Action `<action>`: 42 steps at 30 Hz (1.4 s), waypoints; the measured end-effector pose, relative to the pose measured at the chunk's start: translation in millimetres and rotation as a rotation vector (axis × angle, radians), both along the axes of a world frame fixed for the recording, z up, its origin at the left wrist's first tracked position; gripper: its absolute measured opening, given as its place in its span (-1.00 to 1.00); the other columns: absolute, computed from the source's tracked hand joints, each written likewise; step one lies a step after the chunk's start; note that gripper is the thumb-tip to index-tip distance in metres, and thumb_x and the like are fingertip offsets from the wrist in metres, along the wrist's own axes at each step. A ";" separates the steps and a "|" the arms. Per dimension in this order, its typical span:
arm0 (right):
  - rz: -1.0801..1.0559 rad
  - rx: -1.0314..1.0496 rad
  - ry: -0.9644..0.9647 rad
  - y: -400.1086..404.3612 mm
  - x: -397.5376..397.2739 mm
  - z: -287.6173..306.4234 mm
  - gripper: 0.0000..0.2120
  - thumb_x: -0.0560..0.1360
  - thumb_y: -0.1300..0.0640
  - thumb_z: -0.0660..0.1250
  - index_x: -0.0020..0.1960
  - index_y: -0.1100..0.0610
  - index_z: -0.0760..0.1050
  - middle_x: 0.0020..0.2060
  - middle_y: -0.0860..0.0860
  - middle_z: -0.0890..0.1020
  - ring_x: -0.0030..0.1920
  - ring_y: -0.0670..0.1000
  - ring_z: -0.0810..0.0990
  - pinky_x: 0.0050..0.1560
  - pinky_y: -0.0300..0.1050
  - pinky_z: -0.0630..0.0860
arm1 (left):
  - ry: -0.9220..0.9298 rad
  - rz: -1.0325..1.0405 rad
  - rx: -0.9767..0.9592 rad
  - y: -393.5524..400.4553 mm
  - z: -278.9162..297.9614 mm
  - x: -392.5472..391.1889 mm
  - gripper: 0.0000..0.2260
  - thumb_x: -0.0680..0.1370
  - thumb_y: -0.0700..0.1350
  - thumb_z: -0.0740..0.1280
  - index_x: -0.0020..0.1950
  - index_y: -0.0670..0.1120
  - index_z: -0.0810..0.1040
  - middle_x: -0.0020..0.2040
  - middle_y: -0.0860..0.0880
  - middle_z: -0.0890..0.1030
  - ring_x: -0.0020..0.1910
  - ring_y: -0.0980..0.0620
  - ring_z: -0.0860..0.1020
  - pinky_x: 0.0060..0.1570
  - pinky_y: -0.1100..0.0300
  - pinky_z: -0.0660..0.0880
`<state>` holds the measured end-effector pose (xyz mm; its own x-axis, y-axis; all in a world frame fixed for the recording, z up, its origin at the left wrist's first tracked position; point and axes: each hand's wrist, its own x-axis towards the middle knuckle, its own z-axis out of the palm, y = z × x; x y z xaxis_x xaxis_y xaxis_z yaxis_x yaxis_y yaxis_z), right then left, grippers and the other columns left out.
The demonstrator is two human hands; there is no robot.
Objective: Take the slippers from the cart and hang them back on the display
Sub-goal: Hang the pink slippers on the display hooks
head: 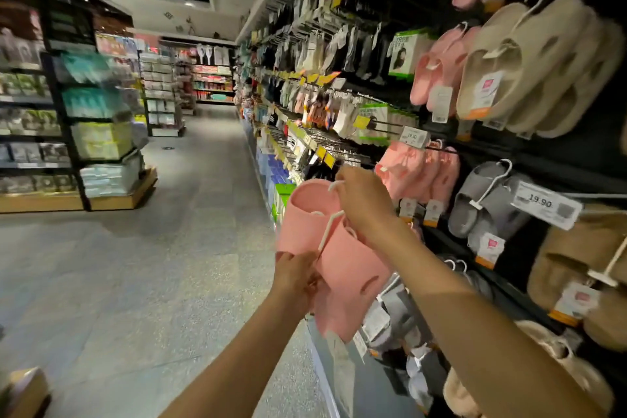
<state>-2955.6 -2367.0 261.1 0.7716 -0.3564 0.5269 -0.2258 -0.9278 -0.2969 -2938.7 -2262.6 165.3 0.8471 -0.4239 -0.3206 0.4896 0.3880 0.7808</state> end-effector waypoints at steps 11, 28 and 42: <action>-0.253 -0.072 -0.088 -86.0 112.4 16.5 -0.84 0.55 0.18 0.20 0.04 0.15 0.53 -0.01 0.11 0.64 0.01 0.16 0.58 -0.05 -0.01 0.51 | -0.074 -0.240 0.046 -99.1 7.6 147.1 -0.86 0.51 -0.30 0.19 -0.02 -0.09 0.43 -0.12 -0.14 0.50 -0.30 -0.01 0.50 -0.42 0.25 0.40; -0.466 0.083 -0.347 -262.8 259.3 -11.7 -0.86 0.52 0.24 0.25 -0.04 0.15 0.58 -0.09 0.03 0.64 -0.09 0.04 0.54 -0.14 -0.09 0.43 | -0.021 -0.538 0.021 -278.9 7.0 326.9 -0.86 0.45 -0.34 0.28 -0.28 -0.16 0.46 -0.37 -0.11 0.43 -0.42 -0.01 0.41 -0.44 0.24 0.48; -0.873 0.206 -0.307 -355.7 315.3 -24.6 -0.79 0.43 0.37 0.30 -0.03 0.21 0.65 -0.08 0.16 0.69 0.00 0.16 0.61 -0.07 -0.21 0.40 | 0.216 -0.942 0.063 -375.3 5.3 395.5 -0.71 0.47 -0.40 0.14 -0.42 -0.16 0.37 -0.56 -0.05 0.36 -0.67 0.06 0.35 -0.55 0.29 0.42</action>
<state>-2640.3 -2722.7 236.5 0.0270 -0.8507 0.5250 -0.6999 -0.3910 -0.5977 -2543.3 -2637.9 170.6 0.0889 -0.8756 -0.4749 0.7139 -0.2764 0.6434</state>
